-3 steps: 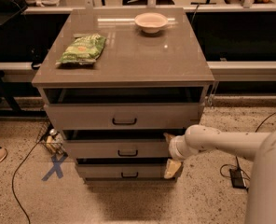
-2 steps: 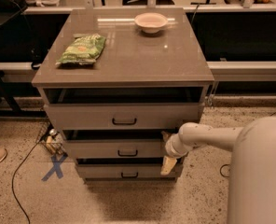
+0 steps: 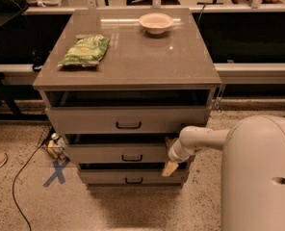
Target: Open middle drawer
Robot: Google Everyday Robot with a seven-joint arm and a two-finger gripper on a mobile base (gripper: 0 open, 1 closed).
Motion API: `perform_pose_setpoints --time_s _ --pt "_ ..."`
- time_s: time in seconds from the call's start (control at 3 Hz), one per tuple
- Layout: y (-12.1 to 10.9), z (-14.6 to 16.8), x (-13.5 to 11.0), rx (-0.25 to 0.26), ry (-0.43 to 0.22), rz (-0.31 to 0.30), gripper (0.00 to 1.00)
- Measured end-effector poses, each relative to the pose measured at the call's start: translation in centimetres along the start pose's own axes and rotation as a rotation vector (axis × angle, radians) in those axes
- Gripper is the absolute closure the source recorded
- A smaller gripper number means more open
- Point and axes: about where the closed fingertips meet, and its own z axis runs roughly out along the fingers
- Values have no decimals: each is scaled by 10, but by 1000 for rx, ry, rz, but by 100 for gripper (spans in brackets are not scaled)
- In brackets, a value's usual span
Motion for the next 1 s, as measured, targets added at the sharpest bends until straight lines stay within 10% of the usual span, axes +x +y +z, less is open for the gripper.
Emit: perform_pose_setpoints --time_s 1.0 --pt "8 -14 4 -3 12 26 89"
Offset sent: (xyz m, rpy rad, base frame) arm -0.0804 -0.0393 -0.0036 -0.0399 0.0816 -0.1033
